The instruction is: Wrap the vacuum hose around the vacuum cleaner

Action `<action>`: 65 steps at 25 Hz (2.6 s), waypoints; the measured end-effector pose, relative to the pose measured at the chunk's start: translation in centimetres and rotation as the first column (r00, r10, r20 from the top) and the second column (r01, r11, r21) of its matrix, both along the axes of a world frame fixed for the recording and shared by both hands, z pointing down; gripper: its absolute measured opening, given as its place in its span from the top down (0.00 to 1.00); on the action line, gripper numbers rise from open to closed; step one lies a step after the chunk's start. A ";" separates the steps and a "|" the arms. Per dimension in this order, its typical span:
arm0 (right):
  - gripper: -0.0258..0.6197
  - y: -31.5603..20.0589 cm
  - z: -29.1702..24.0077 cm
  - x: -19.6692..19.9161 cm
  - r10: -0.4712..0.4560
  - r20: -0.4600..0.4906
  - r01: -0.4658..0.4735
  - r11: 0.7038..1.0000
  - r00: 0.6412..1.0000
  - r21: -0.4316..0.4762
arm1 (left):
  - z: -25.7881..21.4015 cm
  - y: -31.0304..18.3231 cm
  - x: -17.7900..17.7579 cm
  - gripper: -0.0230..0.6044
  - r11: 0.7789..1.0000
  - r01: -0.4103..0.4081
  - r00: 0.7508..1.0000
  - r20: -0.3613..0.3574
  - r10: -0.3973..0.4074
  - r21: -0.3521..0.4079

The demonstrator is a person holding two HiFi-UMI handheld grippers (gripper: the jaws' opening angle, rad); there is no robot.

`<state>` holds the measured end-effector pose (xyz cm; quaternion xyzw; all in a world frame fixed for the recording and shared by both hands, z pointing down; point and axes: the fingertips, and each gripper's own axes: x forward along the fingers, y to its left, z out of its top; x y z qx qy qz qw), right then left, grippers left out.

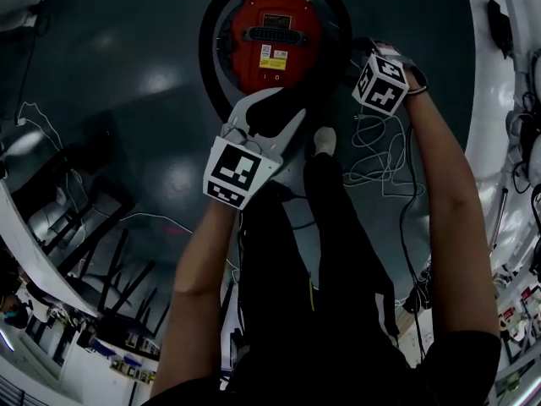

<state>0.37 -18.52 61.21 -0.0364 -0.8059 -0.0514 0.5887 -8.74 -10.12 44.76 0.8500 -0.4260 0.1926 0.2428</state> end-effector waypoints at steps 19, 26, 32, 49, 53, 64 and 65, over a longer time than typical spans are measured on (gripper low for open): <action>0.72 0.7 6.5 1.6 0.330 -0.032 -0.327 0.942 0.943 0.067 | 1.2 1.9 -2.1 0.84 0.997 -0.031 1.000 -0.002 0.031 -0.067; 0.72 0.8 4.6 1.1 0.270 -0.068 -0.267 0.963 0.961 0.039 | 4.6 3.2 3.5 0.61 0.961 -0.158 0.983 0.055 0.175 -0.228; 0.71 0.6 3.5 0.9 0.263 -0.092 -0.259 0.965 0.960 0.045 | 7.3 3.1 5.6 0.59 0.927 -0.186 0.951 0.176 0.253 -0.326; 0.59 1.9 1.7 0.3 0.459 0.173 -0.453 0.888 0.871 -0.075 | 2.8 2.3 5.2 0.67 0.912 -0.117 0.989 0.033 0.141 -0.392; 0.51 2.9 2.9 0.4 0.526 0.156 -0.510 0.850 0.836 -0.133 | 0.9 2.5 4.5 0.67 0.918 -0.133 0.987 0.033 0.157 -0.373; 0.69 4.7 5.6 -0.2 0.659 0.151 -0.625 0.750 0.737 -0.217 | -5.7 4.1 2.9 0.68 0.929 -0.193 0.981 -0.055 0.185 -0.316; 0.69 4.7 5.4 -0.3 0.651 0.155 -0.619 0.756 0.743 -0.212 | -5.7 4.2 2.5 0.68 0.929 -0.190 0.982 -0.063 0.180 -0.317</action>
